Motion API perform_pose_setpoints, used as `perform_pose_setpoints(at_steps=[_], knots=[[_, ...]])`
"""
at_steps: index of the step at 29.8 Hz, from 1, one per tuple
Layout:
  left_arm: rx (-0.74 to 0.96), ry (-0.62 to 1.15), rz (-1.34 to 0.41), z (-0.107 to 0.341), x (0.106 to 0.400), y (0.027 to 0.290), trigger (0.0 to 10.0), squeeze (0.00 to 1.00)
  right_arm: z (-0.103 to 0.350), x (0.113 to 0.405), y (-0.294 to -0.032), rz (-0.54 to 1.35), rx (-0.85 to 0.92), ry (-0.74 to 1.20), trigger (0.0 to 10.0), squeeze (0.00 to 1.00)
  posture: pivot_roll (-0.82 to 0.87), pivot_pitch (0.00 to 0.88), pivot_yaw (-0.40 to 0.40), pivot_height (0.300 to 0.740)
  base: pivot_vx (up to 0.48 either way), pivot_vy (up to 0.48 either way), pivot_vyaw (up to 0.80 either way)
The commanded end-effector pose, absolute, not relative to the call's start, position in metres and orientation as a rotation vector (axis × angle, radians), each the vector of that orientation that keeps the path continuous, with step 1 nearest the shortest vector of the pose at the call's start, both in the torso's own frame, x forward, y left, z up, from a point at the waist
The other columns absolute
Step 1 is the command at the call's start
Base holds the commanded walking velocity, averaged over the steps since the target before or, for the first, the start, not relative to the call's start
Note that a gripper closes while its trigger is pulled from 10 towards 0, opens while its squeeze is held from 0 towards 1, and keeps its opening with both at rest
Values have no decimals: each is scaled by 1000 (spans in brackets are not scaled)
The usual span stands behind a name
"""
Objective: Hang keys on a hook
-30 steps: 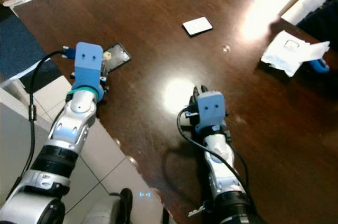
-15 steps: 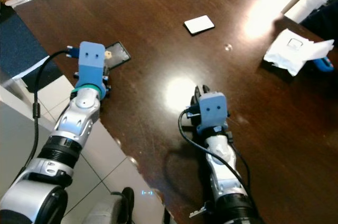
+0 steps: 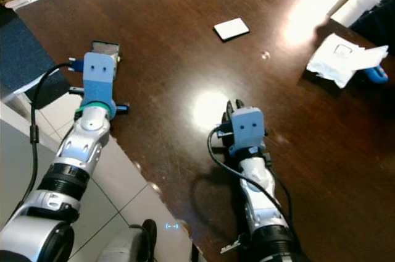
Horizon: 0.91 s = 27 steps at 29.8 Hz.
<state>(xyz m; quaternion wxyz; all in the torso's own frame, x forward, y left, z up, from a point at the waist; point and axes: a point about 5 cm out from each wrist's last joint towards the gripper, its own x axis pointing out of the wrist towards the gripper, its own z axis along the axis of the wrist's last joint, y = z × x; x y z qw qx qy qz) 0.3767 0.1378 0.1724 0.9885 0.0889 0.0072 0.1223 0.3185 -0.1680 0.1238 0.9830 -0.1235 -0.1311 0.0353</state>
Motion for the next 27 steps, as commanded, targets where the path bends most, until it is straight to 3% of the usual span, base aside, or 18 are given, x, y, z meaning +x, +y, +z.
perform_pose_setpoints(at_steps=[1, 8, 9, 10, 11, 14, 15, 16, 17, 21, 27], knots=[[192, 71, 261, 156, 370, 146, 0, 0, 83, 306, -173, 76, -259, -72, 10000, 0, -1, 258, 115, 740, 0, 0, 0], [143, 12, 235, 174, 366, 146, 0, 0, 84, 307, -173, 75, -260, -74, 10000, 0, 3, 246, 114, 740, 0, 0, 0], [-31, 20, 146, 187, 362, 137, 0, 0, 85, 309, -173, 74, -259, -77, 10000, 0, 8, 241, 113, 740, 0, 0, 0], [-31, 20, 146, 187, 362, 137, 0, 0, 85, 309, -173, 74, -259, -77, 10000, 0, 8, 241, 113, 740, 0, 0, 0], [-181, 20, 51, 199, 357, 129, 0, 0, 86, 310, -172, 73, -259, -78, 10000, 0, 14, 235, 114, 740, 0, 0, 0], [-181, 20, 51, 199, 357, 129, 0, 0, 86, 310, -172, 73, -259, -78, 10000, 0, 14, 235, 114, 740, 0, 0, 0], [-332, 14, -56, 211, 351, 119, 10000, 0, 87, 312, -172, 73, -257, -80, 10000, 0, 20, 228, 114, 740, 0, 0, 0], [-488, 8, -176, 225, 344, 107, 10000, 0, 88, 314, -170, 74, -254, -83, 10000, 0, 26, 220, 112, 740, 0, 0, 0], [-488, 8, -176, 225, 344, 107, 10000, 0, 88, 314, -170, 74, -254, -83, 10000, 0, 26, 220, 112, 740, 0, 0, 0], [-752, 32, -399, 246, 329, 84, 10000, 0, 89, 318, -167, 79, -248, -86, 10000, 0, 29, 201, 107, 740, 0, 0, 0], [-929, 67, -495, 255, 319, 76, 10000, 0, 90, 320, -167, 78, -248, -90, 10000, 0, 27, 188, 106, 740, 0, 0, 0]])
